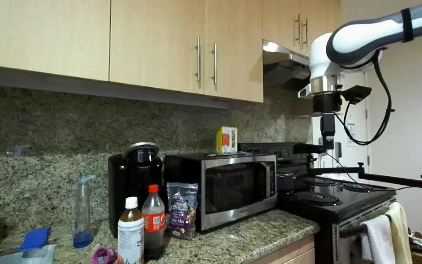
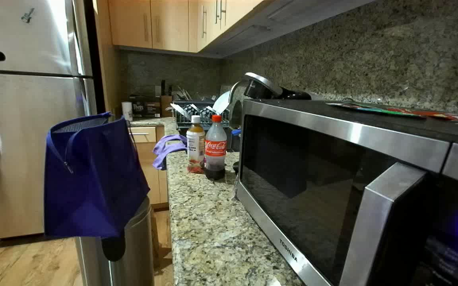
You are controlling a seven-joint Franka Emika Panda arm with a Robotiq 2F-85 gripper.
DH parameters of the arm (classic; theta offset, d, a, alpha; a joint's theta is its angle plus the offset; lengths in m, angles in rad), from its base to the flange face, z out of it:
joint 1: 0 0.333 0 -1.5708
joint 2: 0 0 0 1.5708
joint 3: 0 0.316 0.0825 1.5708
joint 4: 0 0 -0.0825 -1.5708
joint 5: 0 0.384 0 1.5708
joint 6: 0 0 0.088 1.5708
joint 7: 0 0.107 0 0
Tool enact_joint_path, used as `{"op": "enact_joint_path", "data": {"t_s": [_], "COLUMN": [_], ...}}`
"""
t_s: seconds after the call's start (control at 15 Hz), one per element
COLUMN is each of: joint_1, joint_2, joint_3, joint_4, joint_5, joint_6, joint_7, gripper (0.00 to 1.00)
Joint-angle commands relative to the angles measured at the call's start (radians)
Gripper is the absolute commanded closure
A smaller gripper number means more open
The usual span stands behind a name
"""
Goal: Close the lid of the machine beside the microwave
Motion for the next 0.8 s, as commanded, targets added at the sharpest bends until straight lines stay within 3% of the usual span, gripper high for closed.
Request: {"op": "enact_joint_path", "data": {"t_s": [0.0,0.4,0.73], "joint_1": [0.003,0.003,0.146], "joint_2": [0.001,0.001,0.118], "joint_3": [-0.001,-0.001,0.034], "joint_4": [0.003,0.003,0.091], "joint_5": [-0.001,-0.001,0.044], "joint_6": [-0.003,-0.003,0.046], "joint_7": [0.001,0.001,-0.113], "gripper": [0.00,0.00,0.00]}}
